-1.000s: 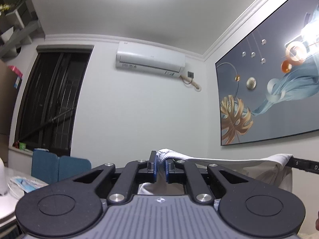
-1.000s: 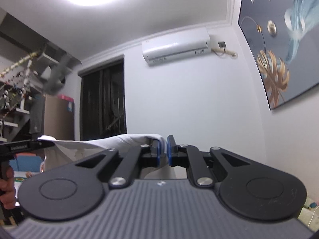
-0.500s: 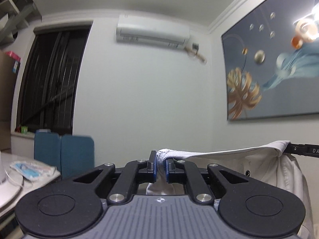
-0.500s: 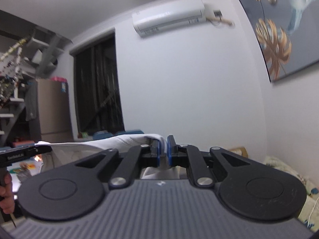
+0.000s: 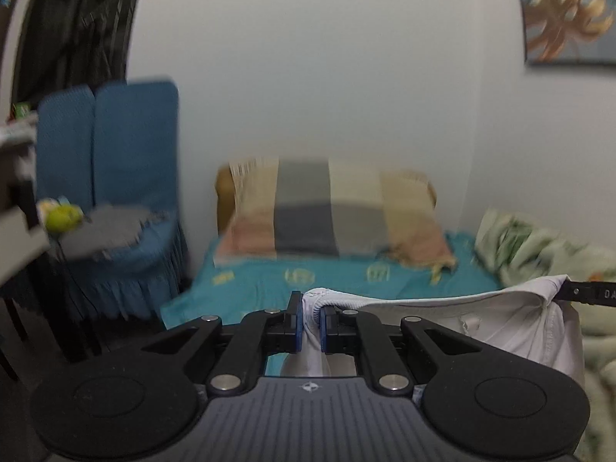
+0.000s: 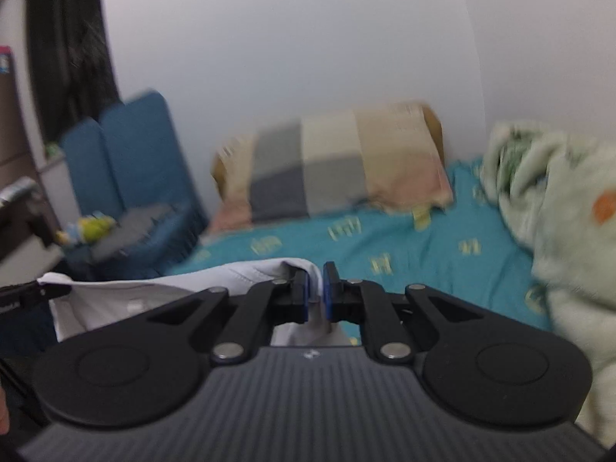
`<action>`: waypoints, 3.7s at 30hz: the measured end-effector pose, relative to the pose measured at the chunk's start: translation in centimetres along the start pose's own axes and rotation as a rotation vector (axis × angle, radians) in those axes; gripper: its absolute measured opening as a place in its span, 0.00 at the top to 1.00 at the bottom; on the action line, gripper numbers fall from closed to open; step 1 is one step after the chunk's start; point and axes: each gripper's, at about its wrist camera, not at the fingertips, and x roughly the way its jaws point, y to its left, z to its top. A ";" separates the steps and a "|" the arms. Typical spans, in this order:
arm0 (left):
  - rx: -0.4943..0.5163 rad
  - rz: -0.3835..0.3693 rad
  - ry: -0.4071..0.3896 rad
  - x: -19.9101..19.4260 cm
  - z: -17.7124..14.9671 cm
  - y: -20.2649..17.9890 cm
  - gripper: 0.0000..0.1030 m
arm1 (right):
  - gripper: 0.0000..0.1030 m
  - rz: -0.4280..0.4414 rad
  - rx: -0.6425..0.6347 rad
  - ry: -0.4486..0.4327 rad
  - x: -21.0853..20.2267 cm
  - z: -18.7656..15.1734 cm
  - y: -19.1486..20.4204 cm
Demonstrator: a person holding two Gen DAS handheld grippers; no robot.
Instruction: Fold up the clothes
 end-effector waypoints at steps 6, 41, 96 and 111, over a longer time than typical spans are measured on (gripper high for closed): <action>0.034 -0.004 0.177 15.7 -7.3 2.1 0.91 | 0.89 -0.065 0.021 0.186 14.7 -6.0 -4.3; 0.109 -0.151 0.112 -21.5 -15.2 -3.2 0.27 | 0.23 0.081 0.113 0.007 -18.5 -9.7 -0.9; -0.331 0.309 0.290 1.5 -12.8 25.6 0.94 | 0.23 -0.001 0.252 0.261 -14.2 -17.4 -2.9; -0.190 0.190 0.236 -11.6 -12.6 15.5 0.45 | 0.23 0.058 0.074 0.157 -17.1 -16.5 0.5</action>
